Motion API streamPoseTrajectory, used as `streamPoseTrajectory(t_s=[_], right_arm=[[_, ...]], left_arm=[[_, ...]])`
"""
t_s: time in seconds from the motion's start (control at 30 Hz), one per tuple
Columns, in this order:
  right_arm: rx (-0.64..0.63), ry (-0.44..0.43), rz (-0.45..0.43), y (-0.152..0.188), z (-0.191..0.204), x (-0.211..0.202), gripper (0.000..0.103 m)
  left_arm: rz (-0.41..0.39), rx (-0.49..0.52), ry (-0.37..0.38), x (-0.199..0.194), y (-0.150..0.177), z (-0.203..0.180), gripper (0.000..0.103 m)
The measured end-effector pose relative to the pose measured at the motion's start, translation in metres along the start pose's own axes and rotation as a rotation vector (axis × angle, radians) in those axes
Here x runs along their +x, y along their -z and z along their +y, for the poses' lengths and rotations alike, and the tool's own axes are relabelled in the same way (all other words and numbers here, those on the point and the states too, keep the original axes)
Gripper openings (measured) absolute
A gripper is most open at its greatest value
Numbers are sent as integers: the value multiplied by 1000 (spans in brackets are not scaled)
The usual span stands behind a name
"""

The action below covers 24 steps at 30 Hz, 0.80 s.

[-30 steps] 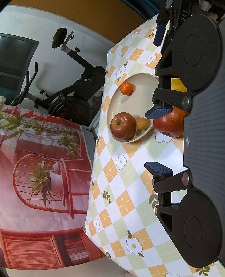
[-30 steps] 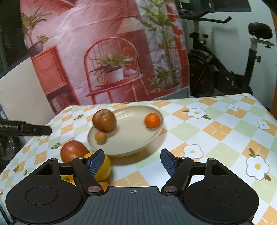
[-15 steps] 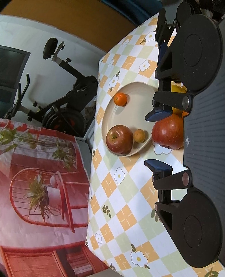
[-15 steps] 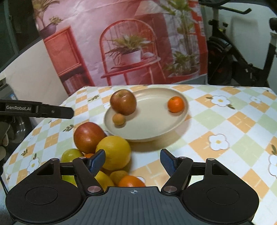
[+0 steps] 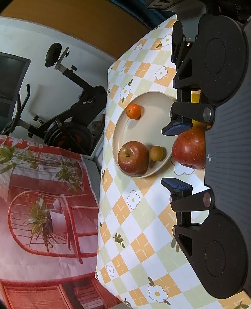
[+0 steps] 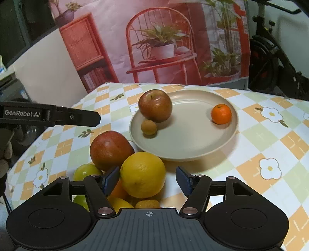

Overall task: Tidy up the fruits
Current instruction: 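Move both tools back from the plate toward the loose fruit cluster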

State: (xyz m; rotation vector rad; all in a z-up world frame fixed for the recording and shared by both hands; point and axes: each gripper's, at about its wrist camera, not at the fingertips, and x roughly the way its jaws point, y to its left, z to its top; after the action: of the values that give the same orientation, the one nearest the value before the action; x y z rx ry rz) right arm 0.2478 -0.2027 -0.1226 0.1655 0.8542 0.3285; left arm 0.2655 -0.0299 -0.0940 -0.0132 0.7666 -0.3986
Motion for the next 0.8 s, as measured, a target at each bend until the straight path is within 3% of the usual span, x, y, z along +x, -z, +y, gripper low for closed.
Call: streamPoseTrajectory(t_s=[0.33, 0.7, 0.8], right_arm=[[109, -24, -45, 11, -36, -29, 40], [149, 7, -65, 13, -53, -34, 40], [147, 15, -69, 14, -52, -35, 40]], left_arm=[[26, -7, 68, 10, -4, -7, 43], [118, -37, 183, 35, -2, -23, 41], [146, -36, 210, 40, 1, -28, 36]])
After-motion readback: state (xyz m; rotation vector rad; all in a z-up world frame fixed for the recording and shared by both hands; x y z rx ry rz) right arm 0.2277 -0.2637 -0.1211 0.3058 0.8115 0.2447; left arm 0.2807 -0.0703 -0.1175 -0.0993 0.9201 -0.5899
